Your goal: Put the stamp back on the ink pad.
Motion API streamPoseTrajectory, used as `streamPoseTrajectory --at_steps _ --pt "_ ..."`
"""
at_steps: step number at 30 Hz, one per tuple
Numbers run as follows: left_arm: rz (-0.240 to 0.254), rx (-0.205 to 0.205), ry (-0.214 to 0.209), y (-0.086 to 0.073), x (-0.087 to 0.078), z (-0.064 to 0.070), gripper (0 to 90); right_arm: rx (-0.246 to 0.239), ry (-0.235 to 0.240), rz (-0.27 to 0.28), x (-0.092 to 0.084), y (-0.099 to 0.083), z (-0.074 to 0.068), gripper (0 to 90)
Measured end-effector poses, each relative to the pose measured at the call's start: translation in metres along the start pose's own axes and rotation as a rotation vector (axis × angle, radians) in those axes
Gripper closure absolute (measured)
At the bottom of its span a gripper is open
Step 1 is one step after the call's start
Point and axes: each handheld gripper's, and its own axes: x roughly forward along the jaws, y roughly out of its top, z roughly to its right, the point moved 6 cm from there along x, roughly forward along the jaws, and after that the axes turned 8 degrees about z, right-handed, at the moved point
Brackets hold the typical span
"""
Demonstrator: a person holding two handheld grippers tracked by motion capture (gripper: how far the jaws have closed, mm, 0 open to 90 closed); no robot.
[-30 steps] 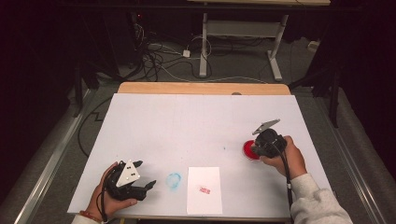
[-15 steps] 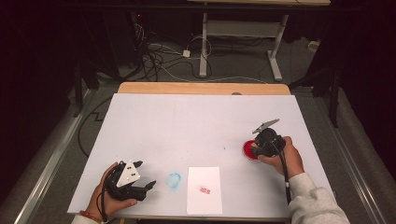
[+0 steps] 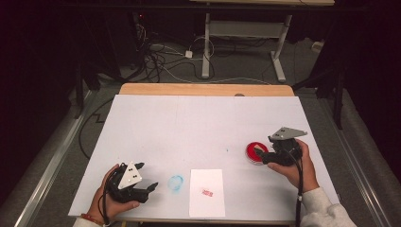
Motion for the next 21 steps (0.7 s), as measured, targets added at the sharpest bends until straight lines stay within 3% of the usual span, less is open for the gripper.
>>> streamPoseTrajectory --at_steps 4,14,21 --pt "0.001 -0.003 0.004 0.0 0.0 0.0 19.3 -0.023 -0.009 0.045 -0.006 0.004 -0.002 29.5" --pt "0.005 -0.007 0.006 0.0 0.0 -0.002 19.2 -0.023 -0.06 0.156 -0.02 0.02 -0.004 25.5" --pt "0.008 -0.003 0.008 0.0 0.0 -0.002 19.2 -0.039 -0.048 0.193 -0.028 0.024 -0.01 23.7"
